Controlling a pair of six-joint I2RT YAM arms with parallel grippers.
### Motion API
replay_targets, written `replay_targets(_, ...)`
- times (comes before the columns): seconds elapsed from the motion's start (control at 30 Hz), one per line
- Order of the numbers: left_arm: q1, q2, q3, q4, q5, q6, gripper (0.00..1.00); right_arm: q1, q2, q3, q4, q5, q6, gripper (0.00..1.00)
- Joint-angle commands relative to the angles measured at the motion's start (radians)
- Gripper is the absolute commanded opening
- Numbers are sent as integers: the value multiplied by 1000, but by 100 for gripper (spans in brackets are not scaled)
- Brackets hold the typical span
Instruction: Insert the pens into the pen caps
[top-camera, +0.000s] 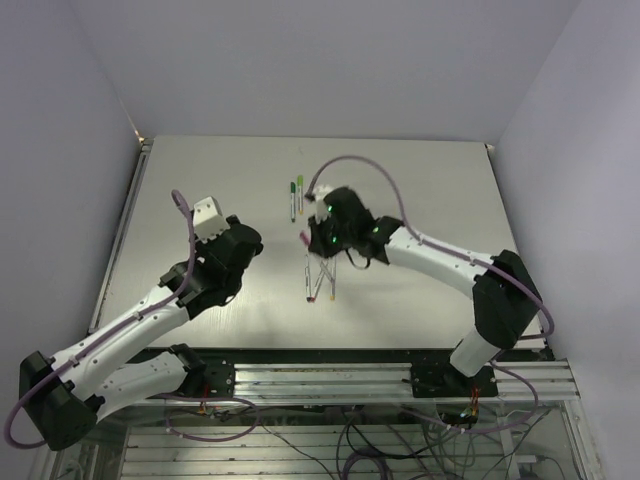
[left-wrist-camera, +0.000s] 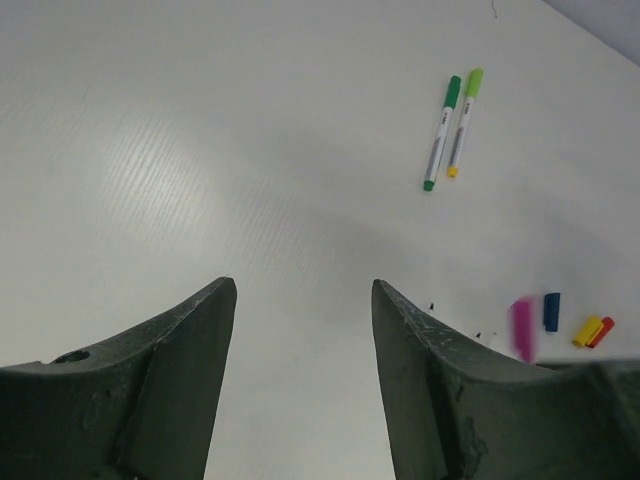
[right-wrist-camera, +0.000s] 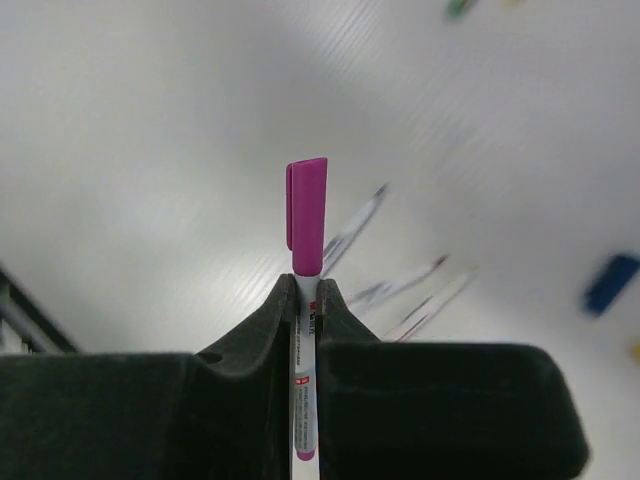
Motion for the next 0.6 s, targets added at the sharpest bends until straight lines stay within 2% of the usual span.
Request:
replay_targets(0.0,1,50,52,74,-46,124,67,-120,74,145,72,88,79,0)
replay_targets(0.13,7,95,67,142,-15,202,66,-192,233,325,69,128,122,0)
replay_targets(0.27,26,112,38,253,73,261,65,-235,413,515,69,193,176,0)
replay_targets(0.43,45,149,30,325,145,309,64,-253,587,709,45,256,151,0)
replay_targets(0.57,62,180,44,345,176,335,64,-269,650,772,65,321,139,0)
